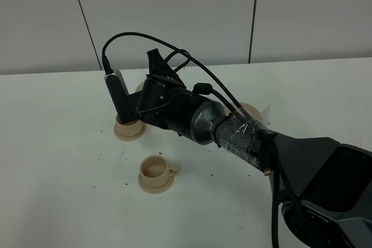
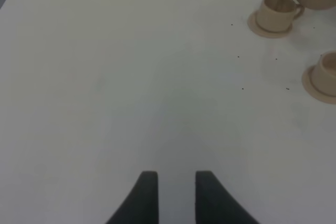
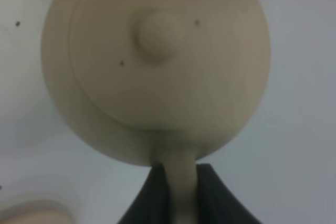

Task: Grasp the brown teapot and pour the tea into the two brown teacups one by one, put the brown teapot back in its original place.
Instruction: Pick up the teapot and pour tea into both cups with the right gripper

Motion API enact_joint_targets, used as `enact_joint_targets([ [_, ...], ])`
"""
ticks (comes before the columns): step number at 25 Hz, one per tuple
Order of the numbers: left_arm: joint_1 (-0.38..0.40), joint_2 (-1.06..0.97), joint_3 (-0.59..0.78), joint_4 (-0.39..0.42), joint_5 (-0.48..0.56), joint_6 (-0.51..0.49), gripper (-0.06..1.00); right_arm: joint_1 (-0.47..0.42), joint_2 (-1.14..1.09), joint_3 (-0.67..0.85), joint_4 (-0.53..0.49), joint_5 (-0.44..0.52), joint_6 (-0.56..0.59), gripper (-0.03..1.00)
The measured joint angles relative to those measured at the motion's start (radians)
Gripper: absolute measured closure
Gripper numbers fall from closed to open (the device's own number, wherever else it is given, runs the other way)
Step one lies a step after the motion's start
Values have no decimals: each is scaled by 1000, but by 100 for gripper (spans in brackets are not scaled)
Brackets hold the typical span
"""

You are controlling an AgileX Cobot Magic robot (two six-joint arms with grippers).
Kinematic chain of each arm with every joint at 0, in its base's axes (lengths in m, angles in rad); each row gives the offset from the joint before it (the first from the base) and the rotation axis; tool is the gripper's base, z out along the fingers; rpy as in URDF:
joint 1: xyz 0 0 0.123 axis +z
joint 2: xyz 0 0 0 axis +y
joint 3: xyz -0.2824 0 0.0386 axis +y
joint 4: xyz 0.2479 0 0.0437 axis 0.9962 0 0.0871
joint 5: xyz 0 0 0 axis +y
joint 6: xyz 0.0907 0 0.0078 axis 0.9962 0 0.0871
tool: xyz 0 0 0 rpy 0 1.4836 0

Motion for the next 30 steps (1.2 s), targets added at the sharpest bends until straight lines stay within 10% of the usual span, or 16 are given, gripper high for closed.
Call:
enact_joint_targets([
  [30,0,0,0,0,0,-1,70,1,3,0,-59,-9,-38,88],
])
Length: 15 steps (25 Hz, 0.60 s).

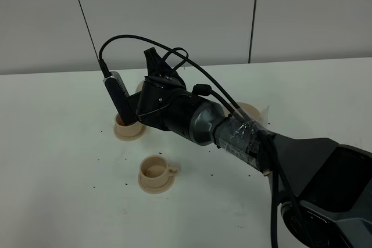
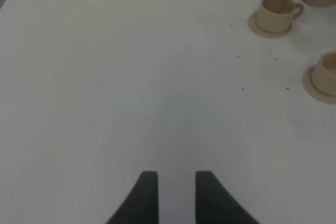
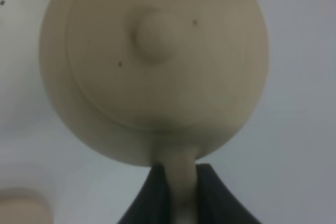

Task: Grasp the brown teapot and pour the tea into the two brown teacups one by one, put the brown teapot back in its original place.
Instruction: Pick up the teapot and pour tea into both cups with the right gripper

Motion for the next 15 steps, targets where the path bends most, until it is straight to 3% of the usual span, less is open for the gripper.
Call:
enact_joint_targets([
  [15,0,0,0,0,0,0,70,6,0,0,-43,-35,1,88],
])
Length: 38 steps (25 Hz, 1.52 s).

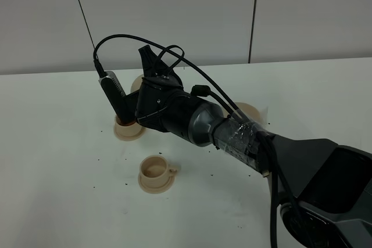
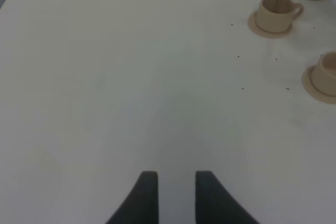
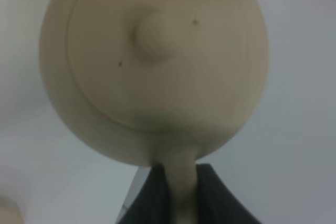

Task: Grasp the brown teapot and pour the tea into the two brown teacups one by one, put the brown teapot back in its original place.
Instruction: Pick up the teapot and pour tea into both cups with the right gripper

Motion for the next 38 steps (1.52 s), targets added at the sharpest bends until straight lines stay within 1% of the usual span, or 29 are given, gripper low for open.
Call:
enact_joint_targets([
  [33,0,0,0,0,0,-5,70,4,-7,0,-3,5,-1,88],
  [38,0,0,0,0,0,-4,70,4,-7,0,-1,20,-17,88],
])
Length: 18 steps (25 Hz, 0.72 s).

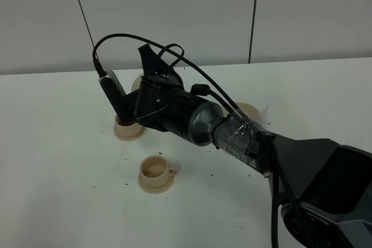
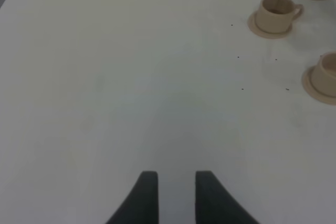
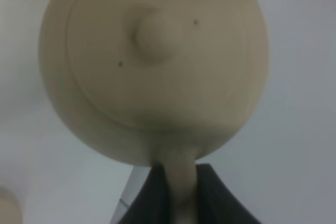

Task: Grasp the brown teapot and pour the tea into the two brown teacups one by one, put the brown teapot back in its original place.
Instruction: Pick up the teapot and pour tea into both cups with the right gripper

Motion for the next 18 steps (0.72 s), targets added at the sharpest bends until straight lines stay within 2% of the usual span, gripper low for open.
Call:
enact_joint_targets([
  [18,0,0,0,0,0,0,70,0,0,0,1,-8,-25,88],
])
